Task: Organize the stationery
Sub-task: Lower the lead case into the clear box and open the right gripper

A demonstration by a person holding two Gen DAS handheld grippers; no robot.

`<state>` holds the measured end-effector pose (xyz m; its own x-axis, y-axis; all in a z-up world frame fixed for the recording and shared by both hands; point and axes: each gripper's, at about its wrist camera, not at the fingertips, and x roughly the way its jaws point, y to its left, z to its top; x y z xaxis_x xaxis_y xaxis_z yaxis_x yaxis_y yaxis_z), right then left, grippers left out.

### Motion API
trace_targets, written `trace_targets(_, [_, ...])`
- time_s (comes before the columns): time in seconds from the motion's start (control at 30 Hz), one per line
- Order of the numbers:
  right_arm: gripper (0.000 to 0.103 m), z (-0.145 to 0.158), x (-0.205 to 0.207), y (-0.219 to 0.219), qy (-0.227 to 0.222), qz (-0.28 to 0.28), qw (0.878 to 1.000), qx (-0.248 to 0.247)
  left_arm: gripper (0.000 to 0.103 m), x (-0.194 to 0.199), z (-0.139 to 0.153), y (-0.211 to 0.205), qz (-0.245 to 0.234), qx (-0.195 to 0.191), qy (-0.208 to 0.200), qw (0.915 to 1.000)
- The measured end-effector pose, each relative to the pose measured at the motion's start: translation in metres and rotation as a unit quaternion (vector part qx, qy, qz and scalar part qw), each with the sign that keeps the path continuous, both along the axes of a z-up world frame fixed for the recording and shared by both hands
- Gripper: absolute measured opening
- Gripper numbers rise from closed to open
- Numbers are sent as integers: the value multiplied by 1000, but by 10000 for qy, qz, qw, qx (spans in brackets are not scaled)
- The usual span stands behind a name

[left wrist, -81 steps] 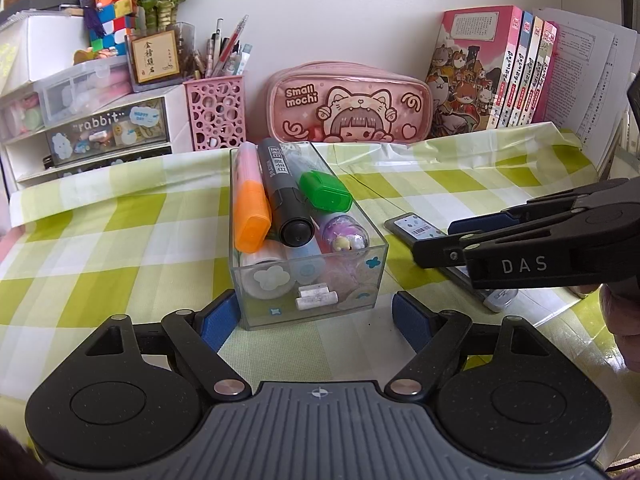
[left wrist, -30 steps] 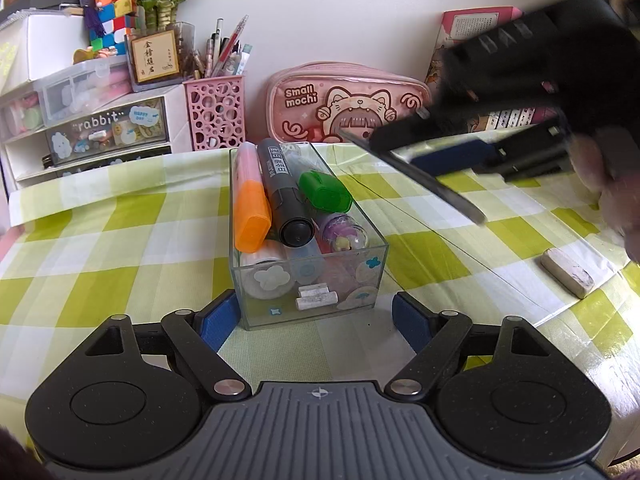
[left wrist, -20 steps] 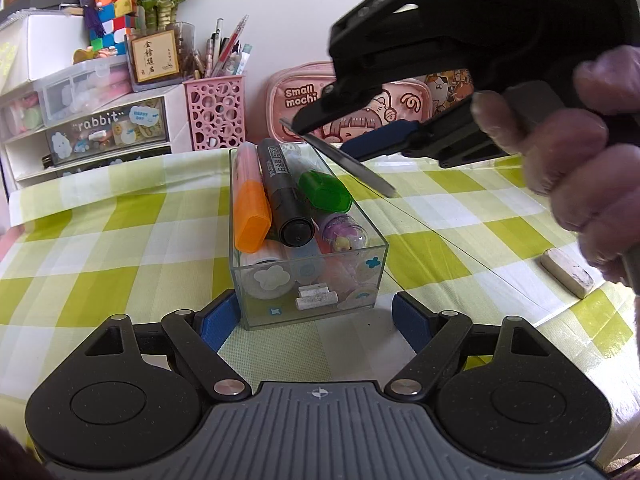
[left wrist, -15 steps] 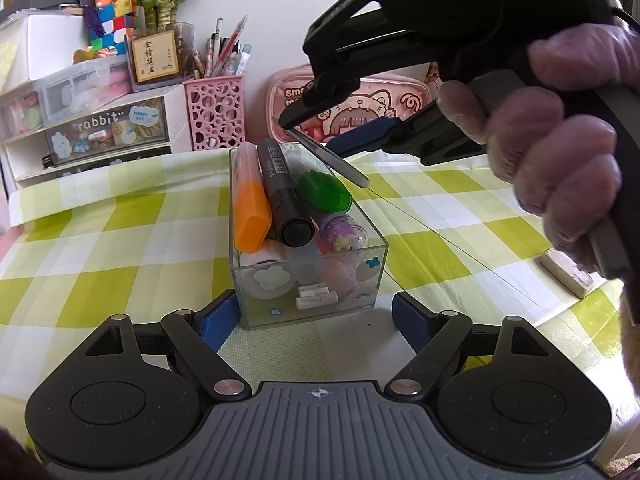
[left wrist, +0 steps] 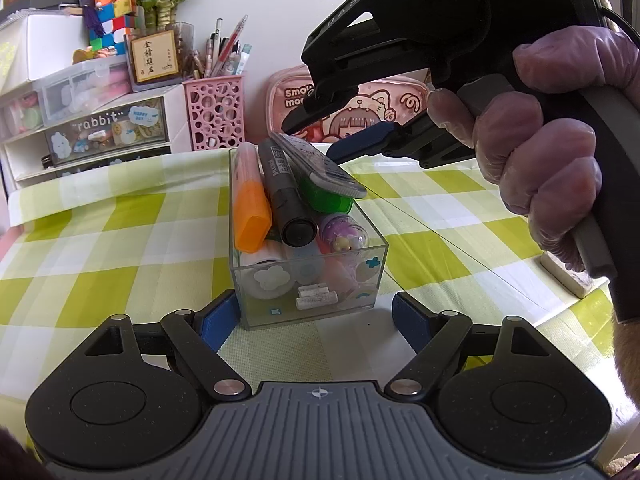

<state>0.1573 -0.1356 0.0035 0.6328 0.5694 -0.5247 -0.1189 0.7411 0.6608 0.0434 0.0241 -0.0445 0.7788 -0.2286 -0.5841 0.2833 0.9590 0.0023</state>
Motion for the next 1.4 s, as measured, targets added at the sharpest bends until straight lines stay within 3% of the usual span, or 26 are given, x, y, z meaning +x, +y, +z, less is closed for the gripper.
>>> trace_targets(0.7, [38,9,-4,8,24,214,9998,58,80,0,0,0,-3,-1,0,10000])
trace_targets(1.2, [38,-4,-1,-2,567,79,9975,417,80,0,0,0,-4,-1,1,10000])
trace_targets(1.4, [37,-1,-4,-2,443,4,9987,267,80,0,0,0,-5,-2,0,10000])
